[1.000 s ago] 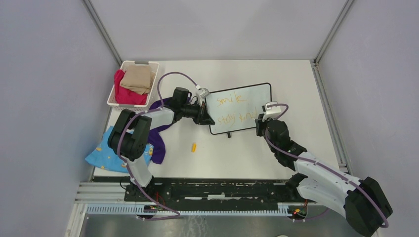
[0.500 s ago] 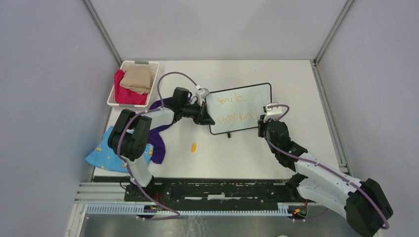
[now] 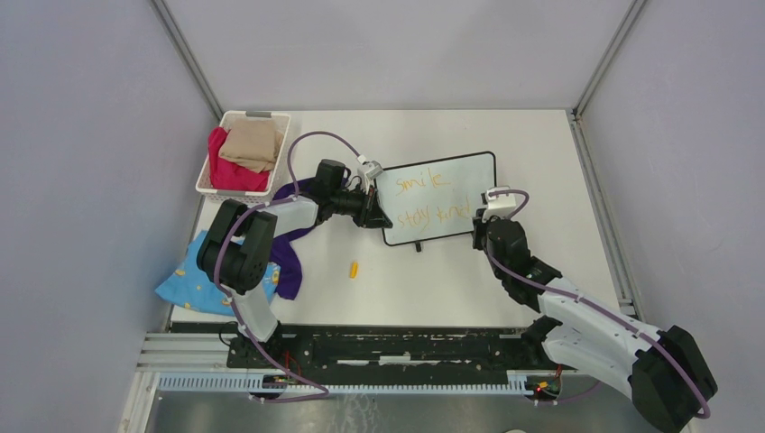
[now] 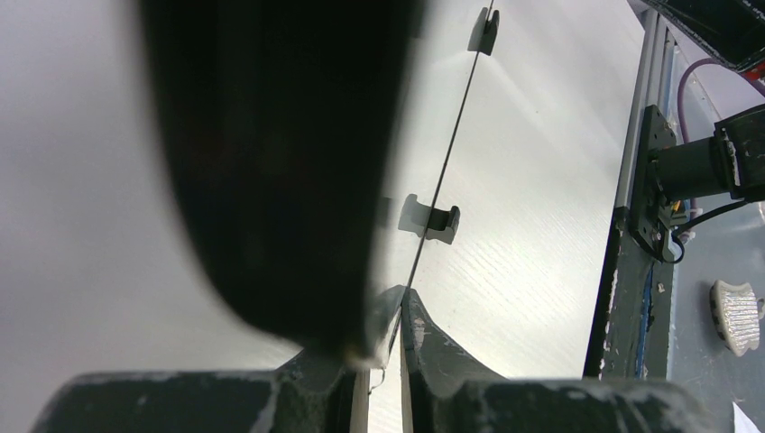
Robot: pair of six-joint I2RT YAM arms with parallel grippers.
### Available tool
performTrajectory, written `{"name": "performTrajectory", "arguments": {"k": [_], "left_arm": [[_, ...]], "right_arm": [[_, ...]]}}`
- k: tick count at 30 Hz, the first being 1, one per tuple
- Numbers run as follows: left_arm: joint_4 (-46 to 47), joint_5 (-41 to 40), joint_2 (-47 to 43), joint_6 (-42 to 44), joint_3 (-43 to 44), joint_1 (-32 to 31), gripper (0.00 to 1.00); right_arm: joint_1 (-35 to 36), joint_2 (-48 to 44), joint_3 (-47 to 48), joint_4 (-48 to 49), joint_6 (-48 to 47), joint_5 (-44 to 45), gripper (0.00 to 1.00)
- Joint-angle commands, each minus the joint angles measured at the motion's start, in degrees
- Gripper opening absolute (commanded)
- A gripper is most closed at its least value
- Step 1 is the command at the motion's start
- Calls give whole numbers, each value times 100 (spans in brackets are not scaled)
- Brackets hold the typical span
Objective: Write a sentence on the whiteboard
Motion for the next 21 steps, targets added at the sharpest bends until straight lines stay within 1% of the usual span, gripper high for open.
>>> {"name": "performTrajectory", "arguments": {"k": [1,11,17,21], "left_arm": [[-940,-919,420,503,-194,-311,2],[-949,-931,417,503,-194,-311,2],[-950,-972,420,495,-185,-312,2],[-937,-985,408,503,-176,-316,2]], "right_arm": [[-80,61,392,153,-112,282,0],[-117,-55,432,229,-147,195,0],[-106,-827,35,414,-207,-475,0],[-109,-1108,-22,352,-319,-959,0]]}}
